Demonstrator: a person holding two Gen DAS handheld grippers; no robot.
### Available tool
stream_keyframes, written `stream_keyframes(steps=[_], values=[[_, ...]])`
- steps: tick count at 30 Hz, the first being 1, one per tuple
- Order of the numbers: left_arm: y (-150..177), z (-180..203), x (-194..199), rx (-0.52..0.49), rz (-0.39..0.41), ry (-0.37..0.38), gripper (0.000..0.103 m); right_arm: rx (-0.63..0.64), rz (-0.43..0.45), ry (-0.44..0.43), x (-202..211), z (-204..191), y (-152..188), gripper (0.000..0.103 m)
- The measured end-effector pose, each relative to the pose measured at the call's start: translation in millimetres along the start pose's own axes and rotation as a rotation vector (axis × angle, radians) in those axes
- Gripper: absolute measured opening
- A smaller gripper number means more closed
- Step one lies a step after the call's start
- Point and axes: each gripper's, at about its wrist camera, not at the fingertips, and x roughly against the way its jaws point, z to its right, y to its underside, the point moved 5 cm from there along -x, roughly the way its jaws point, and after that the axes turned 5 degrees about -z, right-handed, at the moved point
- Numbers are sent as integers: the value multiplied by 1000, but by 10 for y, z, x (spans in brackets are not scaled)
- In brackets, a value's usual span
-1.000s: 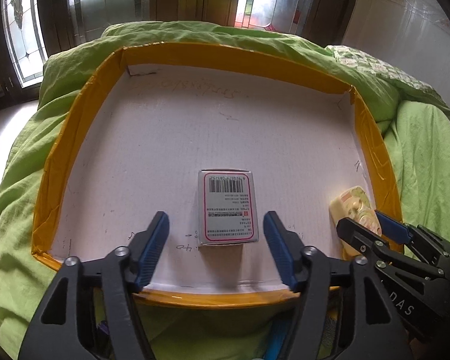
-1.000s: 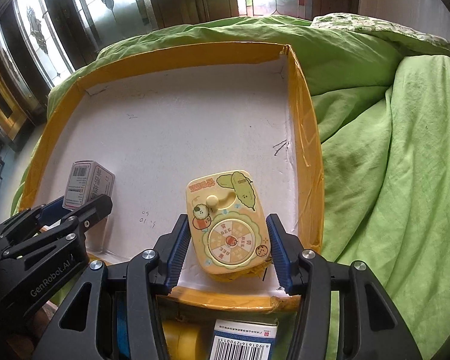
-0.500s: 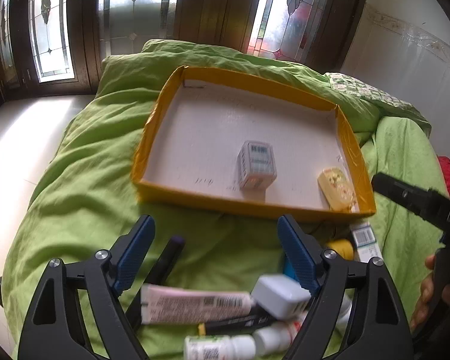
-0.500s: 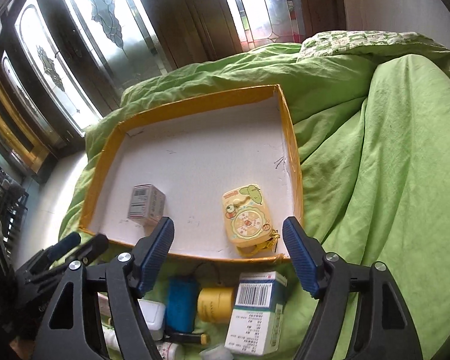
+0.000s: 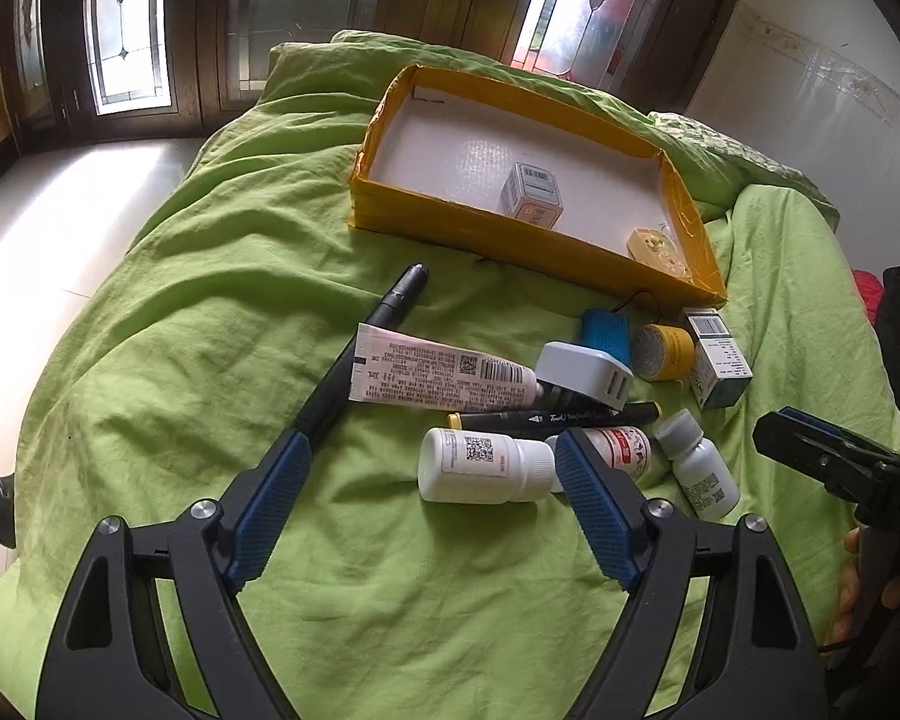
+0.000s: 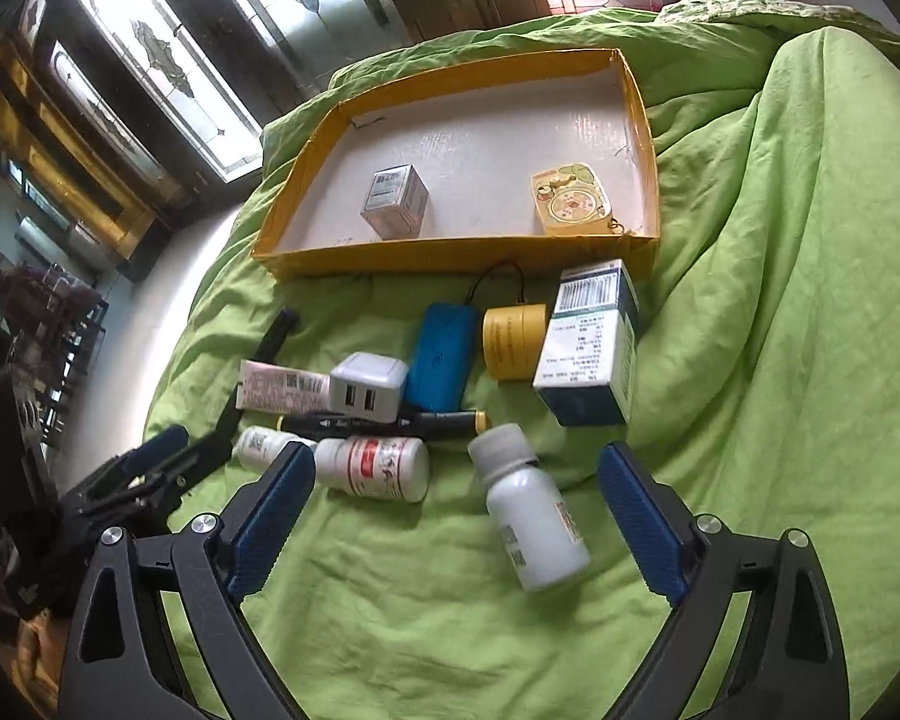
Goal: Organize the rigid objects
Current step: 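Withdraw both tools from the tray back over the remaining items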
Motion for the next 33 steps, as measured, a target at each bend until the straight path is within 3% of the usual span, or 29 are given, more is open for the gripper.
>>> stream_keyframes(steps=[5, 11, 19, 24, 26, 28, 33], values=[[58, -8, -102, -3, -42, 4, 84, 18, 46, 73, 54, 105, 56, 93], [126, 73, -215, -33, -95, 32, 84, -16, 59, 71, 81, 159, 54, 93], [133, 232, -352, -103, -110, 2, 84, -9, 69, 65, 100, 110, 82, 93], [109, 246, -518, -144, -118, -76, 84, -10, 67, 54, 86, 92, 86, 93], [110, 232, -539, -139, -128, -66, 81, -11, 74, 58, 99, 96, 81, 93], [110, 230, -530, -141, -133, -51, 60, -13, 79, 57, 103, 107, 74, 93], [146, 244, -509, -149, -146, -29, 59, -49, 79, 56, 101, 205, 56, 93]])
